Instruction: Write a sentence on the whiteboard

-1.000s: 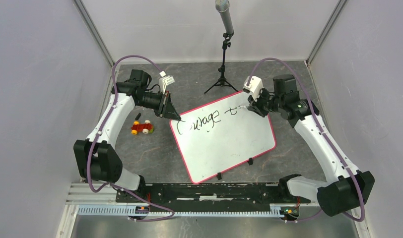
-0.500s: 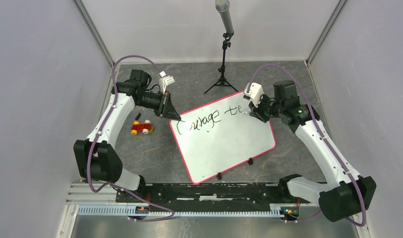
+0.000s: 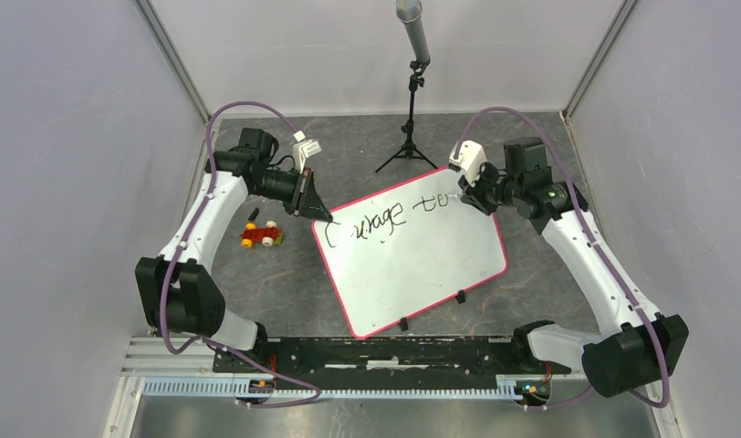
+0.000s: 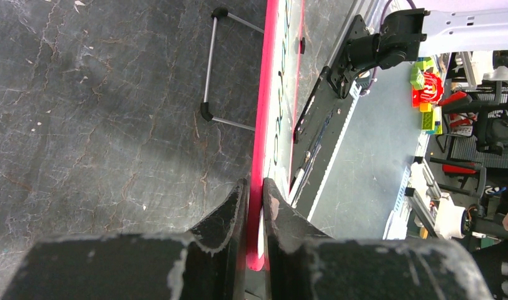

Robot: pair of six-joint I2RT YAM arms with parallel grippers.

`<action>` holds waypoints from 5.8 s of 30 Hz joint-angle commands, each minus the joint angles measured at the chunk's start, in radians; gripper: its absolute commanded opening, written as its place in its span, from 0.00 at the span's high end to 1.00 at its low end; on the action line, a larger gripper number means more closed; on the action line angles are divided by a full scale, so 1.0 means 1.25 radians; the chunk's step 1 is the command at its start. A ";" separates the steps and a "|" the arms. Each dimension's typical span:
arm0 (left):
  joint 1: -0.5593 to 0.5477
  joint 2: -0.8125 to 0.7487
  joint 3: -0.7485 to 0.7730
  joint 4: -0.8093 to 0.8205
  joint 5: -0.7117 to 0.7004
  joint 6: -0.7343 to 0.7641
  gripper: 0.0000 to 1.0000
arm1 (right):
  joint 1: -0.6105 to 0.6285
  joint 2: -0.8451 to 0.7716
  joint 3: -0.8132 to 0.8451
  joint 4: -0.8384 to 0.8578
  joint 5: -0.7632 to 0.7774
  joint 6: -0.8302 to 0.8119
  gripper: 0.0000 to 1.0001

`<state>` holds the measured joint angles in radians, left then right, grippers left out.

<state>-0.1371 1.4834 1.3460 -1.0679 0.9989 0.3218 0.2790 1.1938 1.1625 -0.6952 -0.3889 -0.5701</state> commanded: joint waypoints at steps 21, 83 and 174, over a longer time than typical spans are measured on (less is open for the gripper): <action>0.005 -0.037 0.039 0.035 -0.058 -0.021 0.28 | 0.023 -0.018 0.137 -0.111 -0.242 -0.032 1.00; 0.004 -0.089 -0.153 0.111 0.016 -0.039 0.98 | 0.594 -0.079 -0.284 0.439 -0.077 0.166 1.00; 0.004 -0.096 -0.160 0.111 0.007 -0.039 0.98 | 0.675 -0.013 -0.175 0.414 0.255 0.099 1.00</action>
<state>-0.1284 1.3880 1.1549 -0.9653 1.0431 0.2890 1.1297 1.1553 0.8993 -0.2062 -0.1192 -0.4362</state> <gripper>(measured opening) 0.196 0.144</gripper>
